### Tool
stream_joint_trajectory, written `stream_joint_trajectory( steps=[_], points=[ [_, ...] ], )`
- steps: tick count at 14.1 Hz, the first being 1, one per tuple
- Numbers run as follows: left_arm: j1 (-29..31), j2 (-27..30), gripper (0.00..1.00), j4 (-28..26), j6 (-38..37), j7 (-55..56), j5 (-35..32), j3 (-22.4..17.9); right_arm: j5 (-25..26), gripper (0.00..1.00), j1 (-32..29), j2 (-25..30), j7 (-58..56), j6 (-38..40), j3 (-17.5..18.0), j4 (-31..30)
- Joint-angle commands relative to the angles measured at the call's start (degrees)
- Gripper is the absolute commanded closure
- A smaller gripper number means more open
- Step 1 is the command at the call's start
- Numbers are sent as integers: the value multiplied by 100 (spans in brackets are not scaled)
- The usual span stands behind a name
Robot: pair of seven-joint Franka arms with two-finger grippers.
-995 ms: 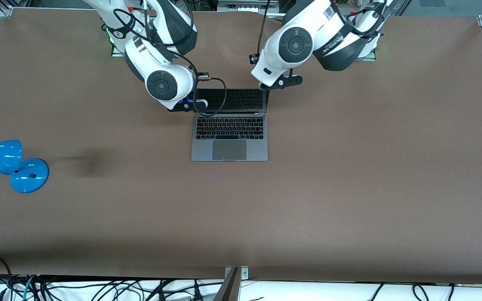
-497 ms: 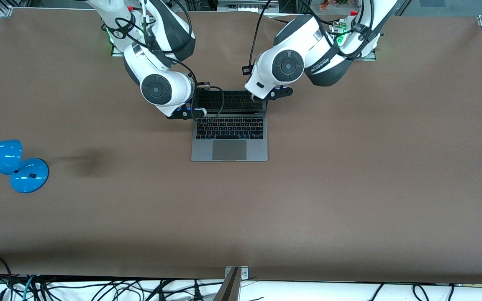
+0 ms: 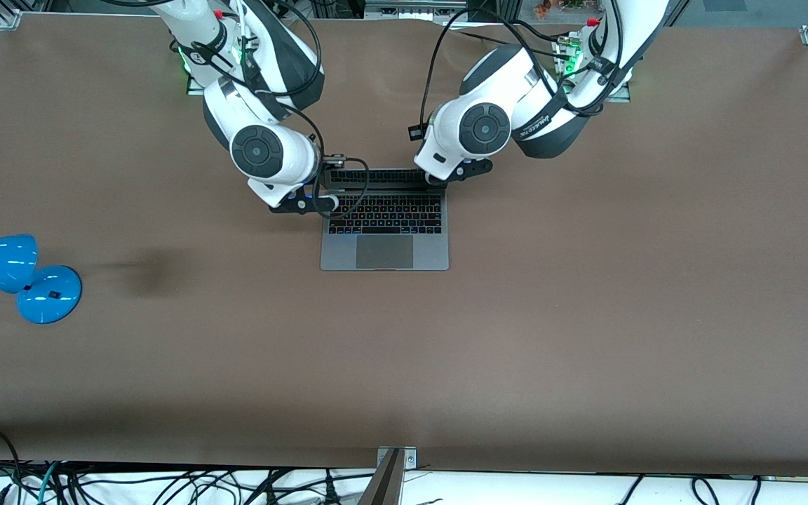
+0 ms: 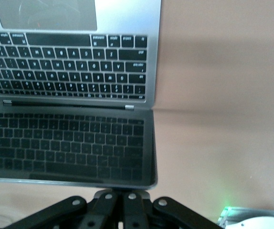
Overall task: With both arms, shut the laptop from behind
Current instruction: 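Push the screen forward with both grippers, folding it down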
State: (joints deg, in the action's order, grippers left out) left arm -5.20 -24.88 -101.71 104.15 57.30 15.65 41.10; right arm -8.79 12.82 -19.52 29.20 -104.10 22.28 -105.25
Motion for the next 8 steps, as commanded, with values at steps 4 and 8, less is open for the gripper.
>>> stream_joint_trajectory(
  steps=[4, 8],
  points=[
    [37, -386, 100, 133, 570, 80, -519, -129, 97, 98, -25, -324, -424, -154, -224, 321],
    [-25, -746, 100, 493, 703, 89, -861, -226, 97, 98, -25, -482, -406, -269, -233, 461]
  ],
)
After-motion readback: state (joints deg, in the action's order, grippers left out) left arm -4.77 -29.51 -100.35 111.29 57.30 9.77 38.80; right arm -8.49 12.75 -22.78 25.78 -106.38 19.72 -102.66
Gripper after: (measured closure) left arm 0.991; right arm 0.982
